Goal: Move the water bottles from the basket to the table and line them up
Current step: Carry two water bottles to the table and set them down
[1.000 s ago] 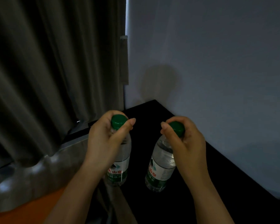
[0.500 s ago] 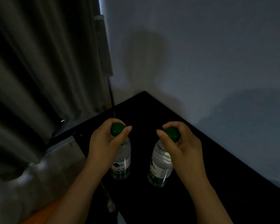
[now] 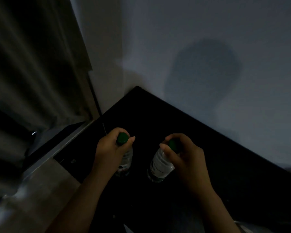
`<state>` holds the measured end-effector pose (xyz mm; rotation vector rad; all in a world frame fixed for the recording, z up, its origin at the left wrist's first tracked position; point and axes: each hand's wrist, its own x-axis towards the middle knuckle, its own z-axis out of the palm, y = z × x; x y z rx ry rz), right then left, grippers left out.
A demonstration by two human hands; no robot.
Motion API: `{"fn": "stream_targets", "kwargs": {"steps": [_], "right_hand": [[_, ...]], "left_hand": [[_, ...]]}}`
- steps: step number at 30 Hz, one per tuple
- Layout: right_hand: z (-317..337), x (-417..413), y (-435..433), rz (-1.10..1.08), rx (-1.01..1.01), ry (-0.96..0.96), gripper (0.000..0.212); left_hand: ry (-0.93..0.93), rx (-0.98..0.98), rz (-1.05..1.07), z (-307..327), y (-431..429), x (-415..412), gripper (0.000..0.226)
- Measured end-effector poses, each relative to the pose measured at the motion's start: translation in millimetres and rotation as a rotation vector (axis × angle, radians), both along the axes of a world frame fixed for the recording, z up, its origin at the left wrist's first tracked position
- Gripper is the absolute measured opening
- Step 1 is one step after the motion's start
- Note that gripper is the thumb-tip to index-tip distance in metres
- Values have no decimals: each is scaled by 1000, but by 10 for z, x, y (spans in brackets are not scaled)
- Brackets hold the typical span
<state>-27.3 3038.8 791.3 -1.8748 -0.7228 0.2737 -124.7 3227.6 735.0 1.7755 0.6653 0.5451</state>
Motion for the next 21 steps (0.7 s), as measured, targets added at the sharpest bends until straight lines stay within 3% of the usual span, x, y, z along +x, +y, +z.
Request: {"fn": "stream_targets", "kwargs": {"steps": [21], "right_hand": [[-405,30,476,-15,-136,147,34]], "left_hand": [[35,36,-89,-339,652,539,14]]}}
